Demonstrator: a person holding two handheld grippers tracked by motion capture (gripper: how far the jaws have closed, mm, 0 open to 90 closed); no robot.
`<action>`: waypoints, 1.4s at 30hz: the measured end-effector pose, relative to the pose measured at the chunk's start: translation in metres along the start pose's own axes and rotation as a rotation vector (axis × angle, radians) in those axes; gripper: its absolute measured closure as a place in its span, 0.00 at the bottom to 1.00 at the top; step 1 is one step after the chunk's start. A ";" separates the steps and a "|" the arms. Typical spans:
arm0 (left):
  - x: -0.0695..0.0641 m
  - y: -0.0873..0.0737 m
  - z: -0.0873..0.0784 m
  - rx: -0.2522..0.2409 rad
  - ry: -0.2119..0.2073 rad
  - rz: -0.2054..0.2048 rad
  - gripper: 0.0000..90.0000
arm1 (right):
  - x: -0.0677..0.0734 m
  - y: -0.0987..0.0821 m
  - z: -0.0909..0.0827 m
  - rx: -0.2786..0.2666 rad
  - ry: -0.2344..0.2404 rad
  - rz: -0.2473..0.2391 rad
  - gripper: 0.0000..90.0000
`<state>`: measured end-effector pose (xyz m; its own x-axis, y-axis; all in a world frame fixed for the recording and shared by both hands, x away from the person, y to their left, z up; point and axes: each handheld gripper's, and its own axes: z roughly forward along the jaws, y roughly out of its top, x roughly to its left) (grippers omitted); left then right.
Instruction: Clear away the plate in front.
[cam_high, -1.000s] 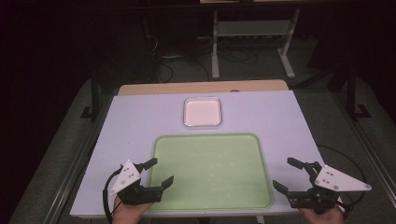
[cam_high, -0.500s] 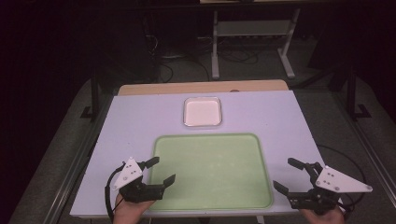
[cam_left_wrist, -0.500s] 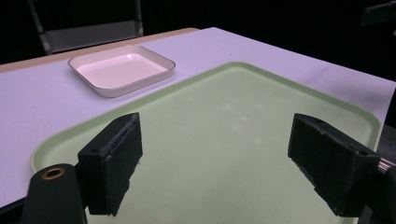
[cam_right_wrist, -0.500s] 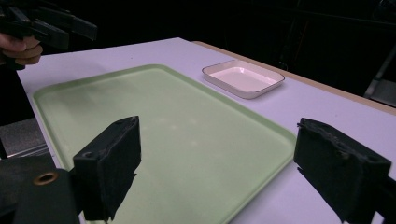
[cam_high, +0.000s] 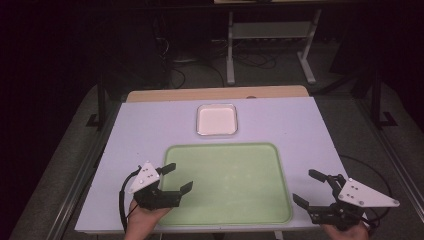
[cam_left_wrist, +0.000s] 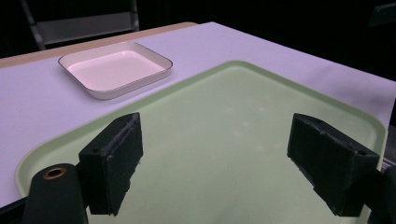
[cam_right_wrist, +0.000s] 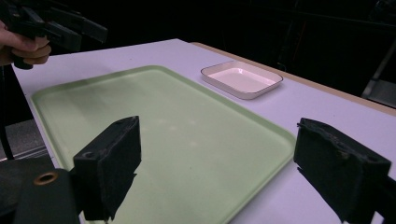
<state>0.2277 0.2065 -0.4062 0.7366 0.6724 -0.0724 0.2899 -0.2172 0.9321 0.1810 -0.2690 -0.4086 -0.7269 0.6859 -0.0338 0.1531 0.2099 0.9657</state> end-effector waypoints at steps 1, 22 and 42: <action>0.000 0.001 0.001 -0.002 -0.004 -0.005 0.19 | 0.000 0.000 0.000 0.000 0.000 -0.002 0.15; 0.008 0.032 0.032 0.002 -0.021 0.022 0.19 | -0.001 0.001 0.000 -0.001 0.006 -0.005 0.15; 0.032 0.059 0.064 0.001 -0.021 0.029 0.18 | -0.001 0.002 -0.001 -0.008 0.004 -0.011 0.15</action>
<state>0.3070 0.1698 -0.3756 0.7576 0.6505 -0.0533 0.2691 -0.2369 0.9335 0.1812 -0.2702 -0.4066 -0.7311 0.6809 -0.0432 0.1399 0.2116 0.9673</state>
